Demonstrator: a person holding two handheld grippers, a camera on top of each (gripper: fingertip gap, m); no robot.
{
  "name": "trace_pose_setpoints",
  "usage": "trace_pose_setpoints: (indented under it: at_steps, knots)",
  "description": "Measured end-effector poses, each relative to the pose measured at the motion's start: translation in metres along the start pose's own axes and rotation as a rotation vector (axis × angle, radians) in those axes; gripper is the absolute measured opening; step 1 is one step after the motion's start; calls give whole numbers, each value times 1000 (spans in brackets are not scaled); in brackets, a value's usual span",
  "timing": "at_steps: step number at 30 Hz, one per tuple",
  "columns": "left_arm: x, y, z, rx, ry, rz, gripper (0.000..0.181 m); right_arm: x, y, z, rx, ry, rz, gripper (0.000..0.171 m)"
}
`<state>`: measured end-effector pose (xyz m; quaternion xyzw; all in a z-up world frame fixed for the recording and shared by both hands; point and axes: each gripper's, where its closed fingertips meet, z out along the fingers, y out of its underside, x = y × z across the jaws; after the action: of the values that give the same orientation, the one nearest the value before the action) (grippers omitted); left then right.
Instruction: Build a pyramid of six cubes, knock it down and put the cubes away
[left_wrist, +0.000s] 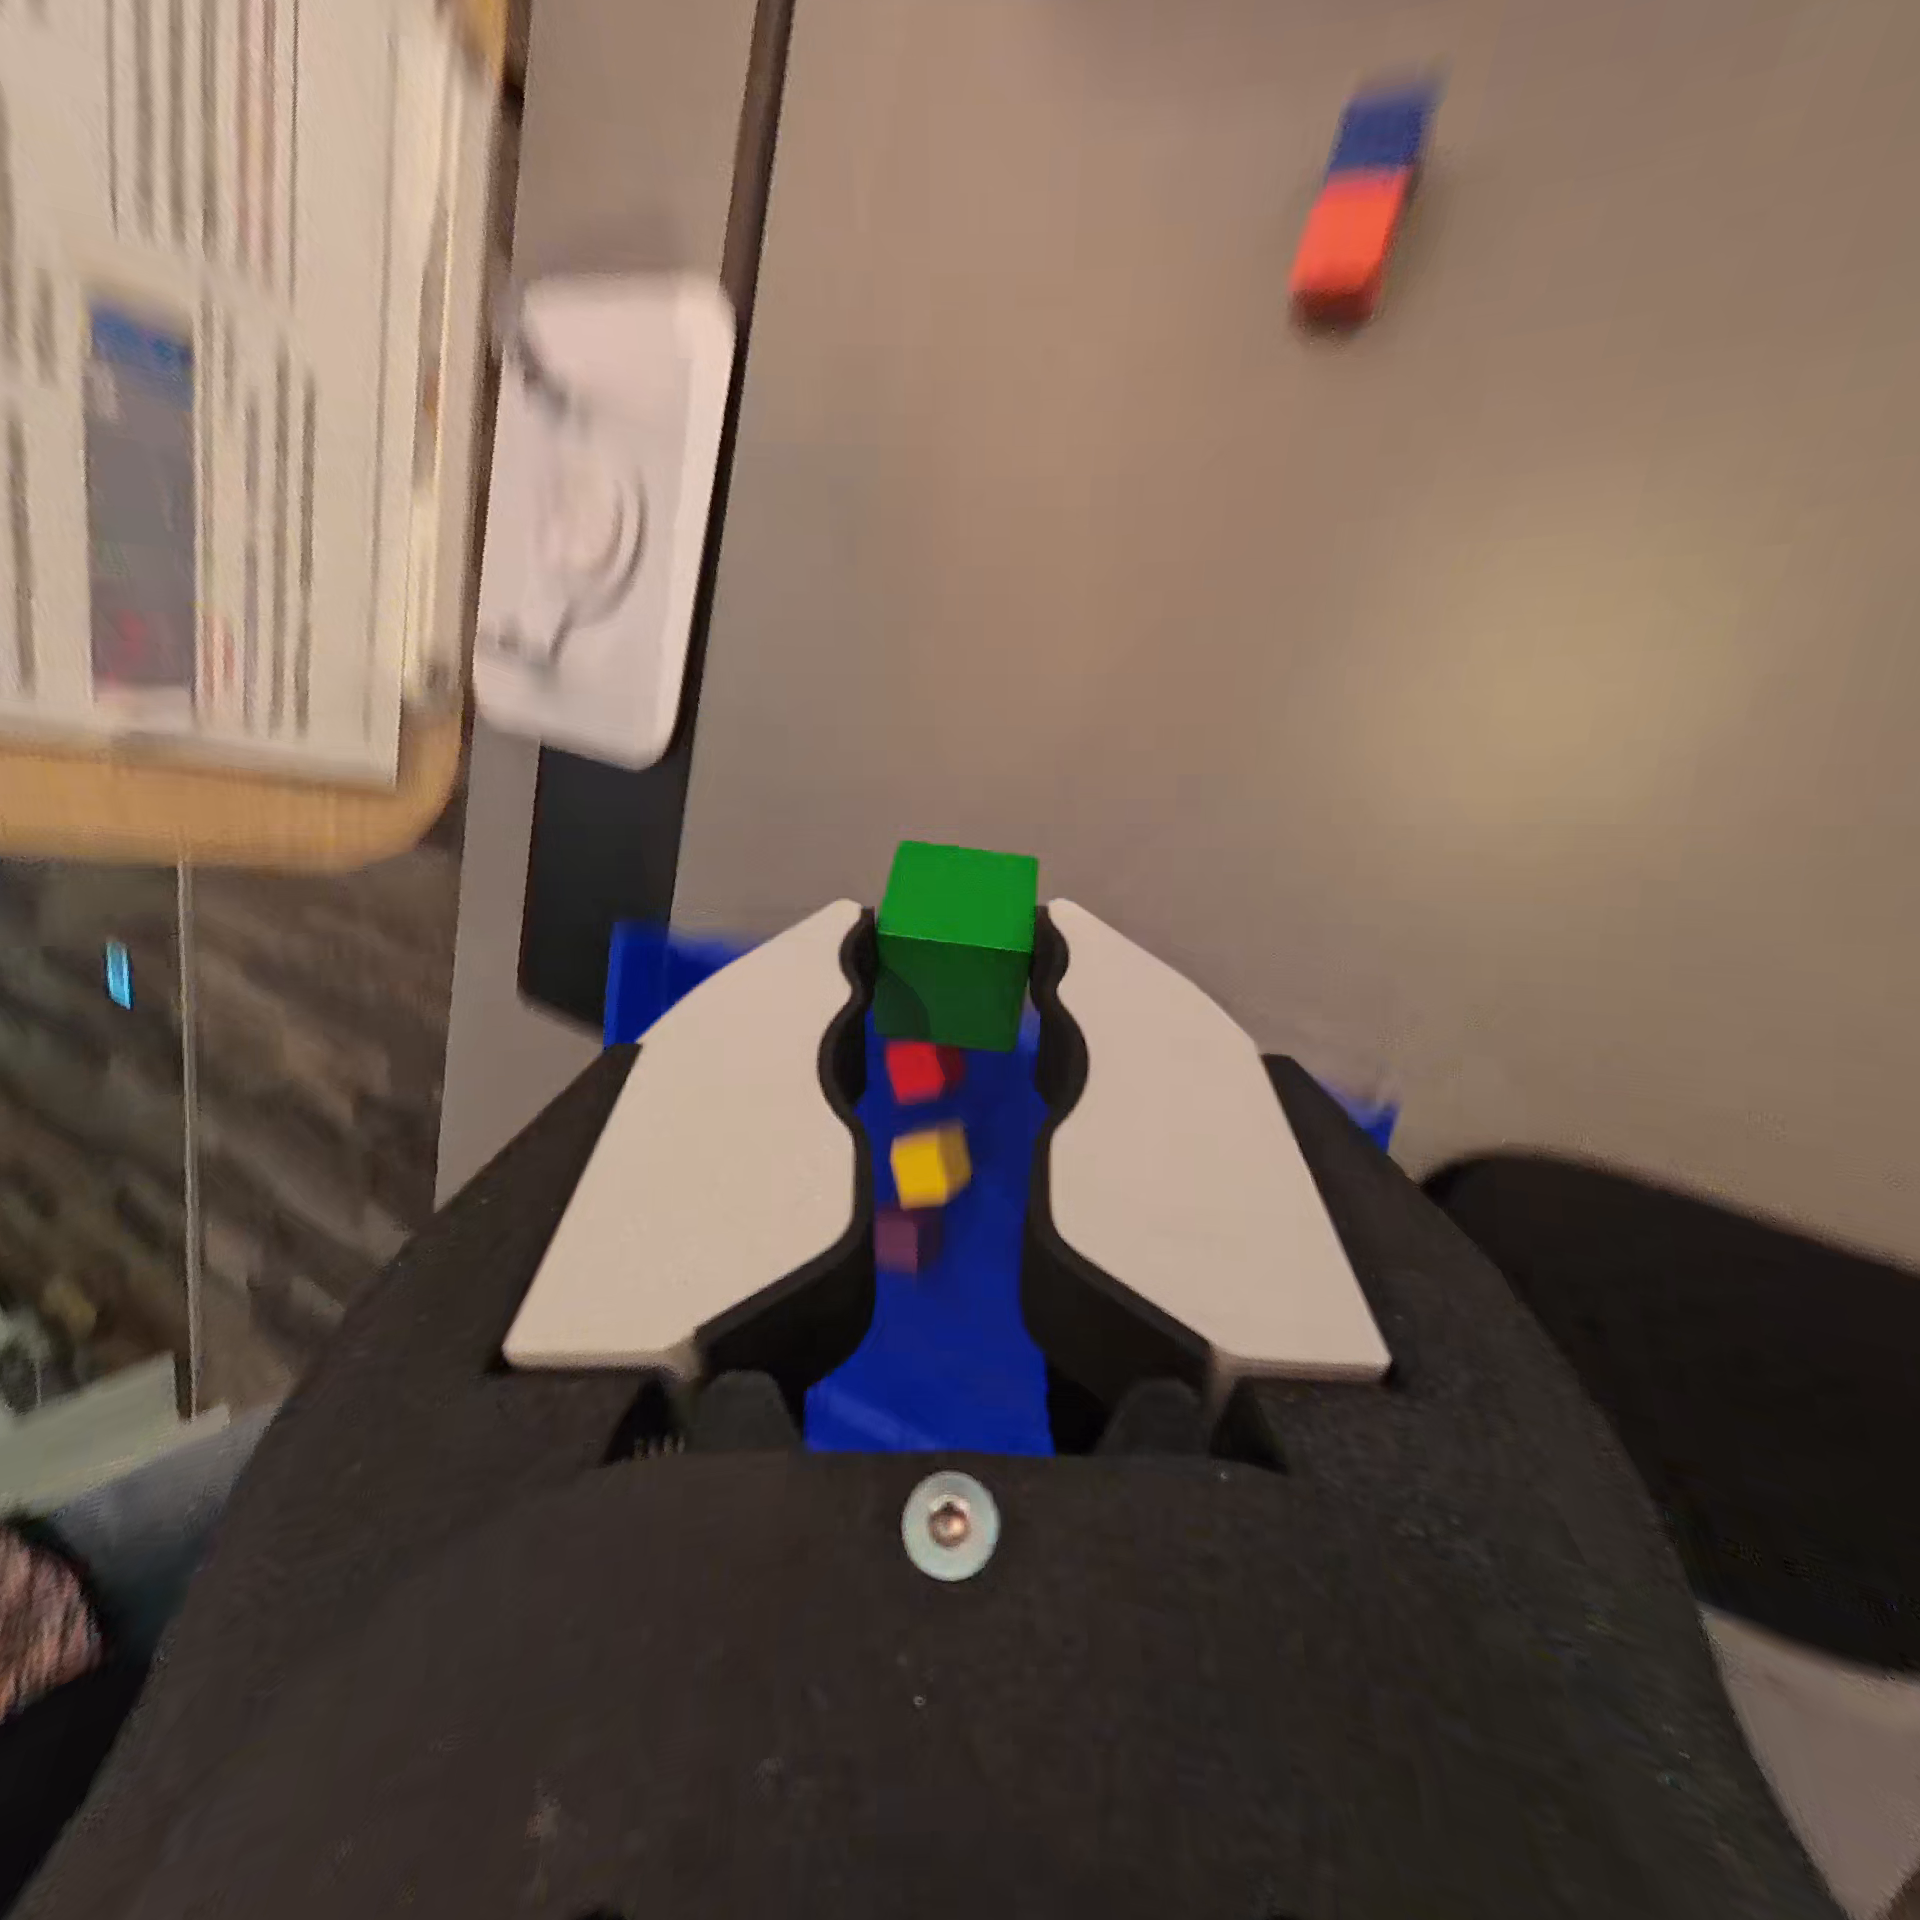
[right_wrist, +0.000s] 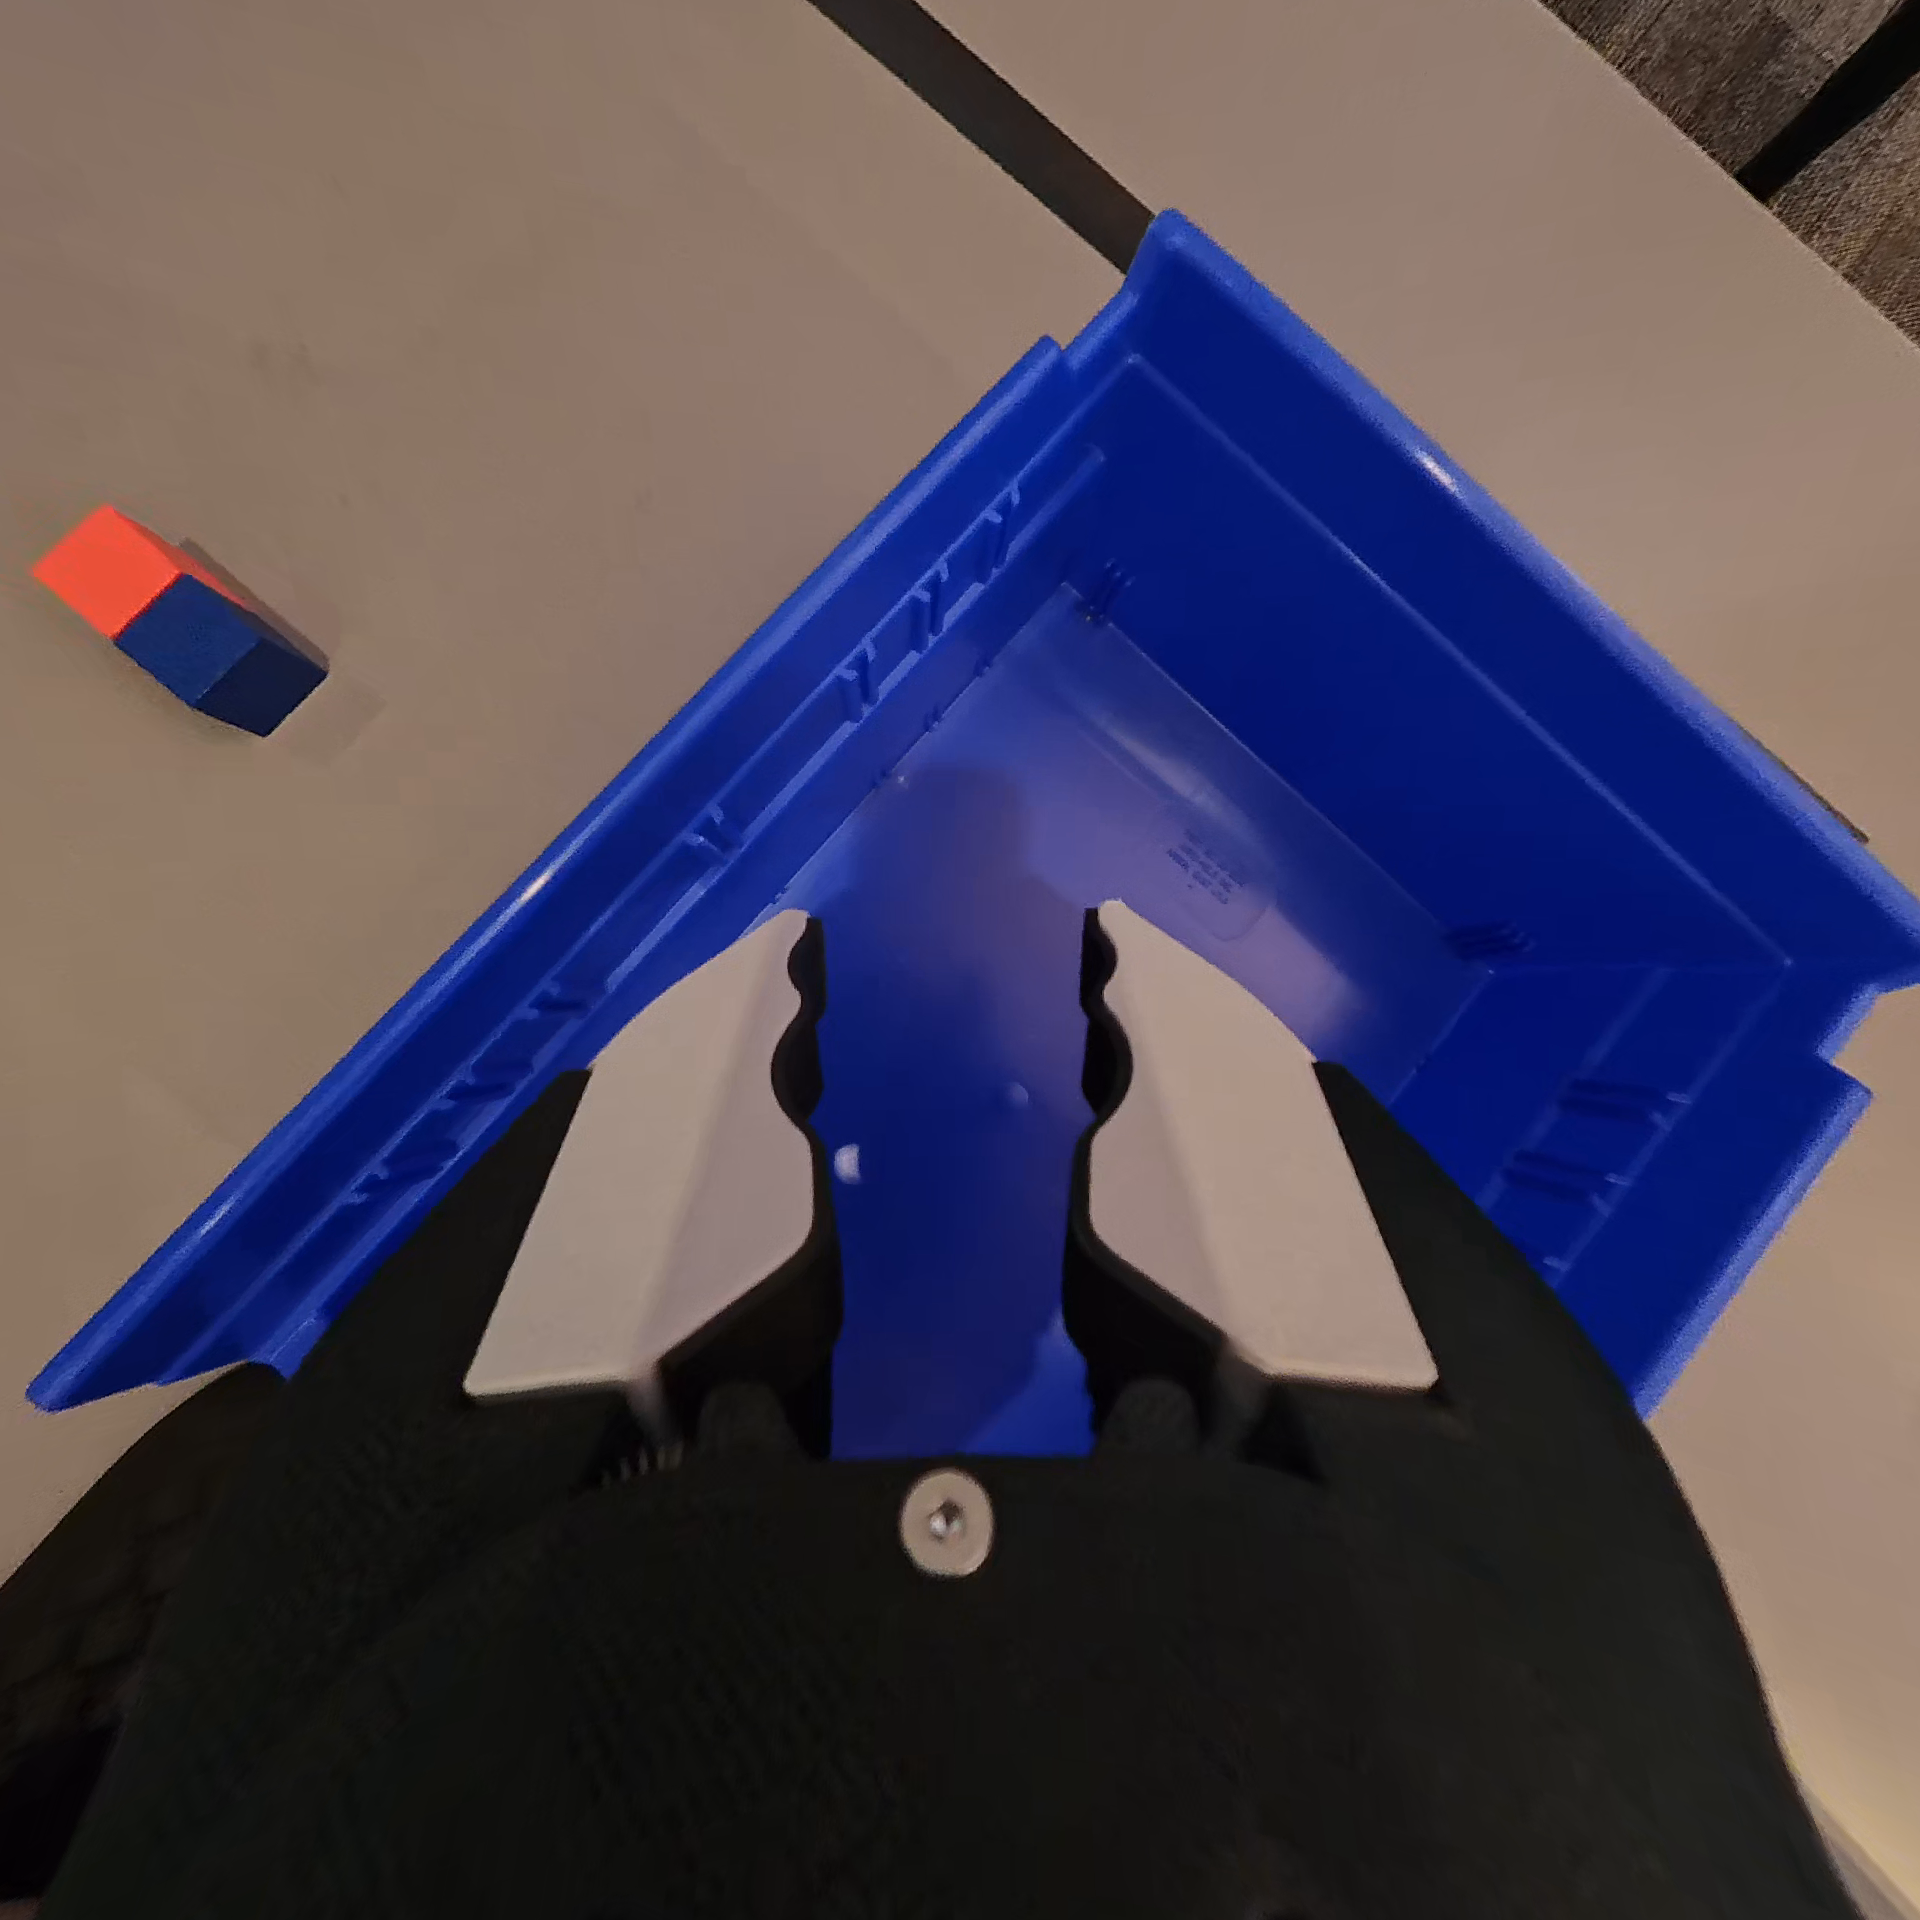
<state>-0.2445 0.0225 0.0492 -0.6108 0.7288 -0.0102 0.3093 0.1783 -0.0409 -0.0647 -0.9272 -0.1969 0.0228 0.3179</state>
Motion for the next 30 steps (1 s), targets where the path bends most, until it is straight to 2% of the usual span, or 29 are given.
trace_pose_setpoints:
  at_steps: [2, 4, 8, 12, 18, 27, 30]
  knots:
    - [34, -45, 23, 62, 79, 68, 28, -2, 0, 0, -1, -2, -6, 50]
    - [68, -71, 63, 63, 170, 106, 28, -4, -1, -1, 1, -4, -15, 49]
    - [107, -80, 145, -64, 253, 167, 28, -8, -7, -5, 21, -11, -31, 49]
    - [116, -85, 188, -112, 287, 155, 28, -11, -12, -11, 47, -14, -41, 49]
    - [121, -91, 207, -80, 339, 112, 28, -6, -10, -14, 61, -16, -24, 49]
    - [125, -87, 222, -113, 366, 75, 28, -8, -9, -12, 43, -20, -34, 49]
    - [122, -87, 223, -112, 352, 65, 38, -8, -8, -11, 38, -19, -33, 49]
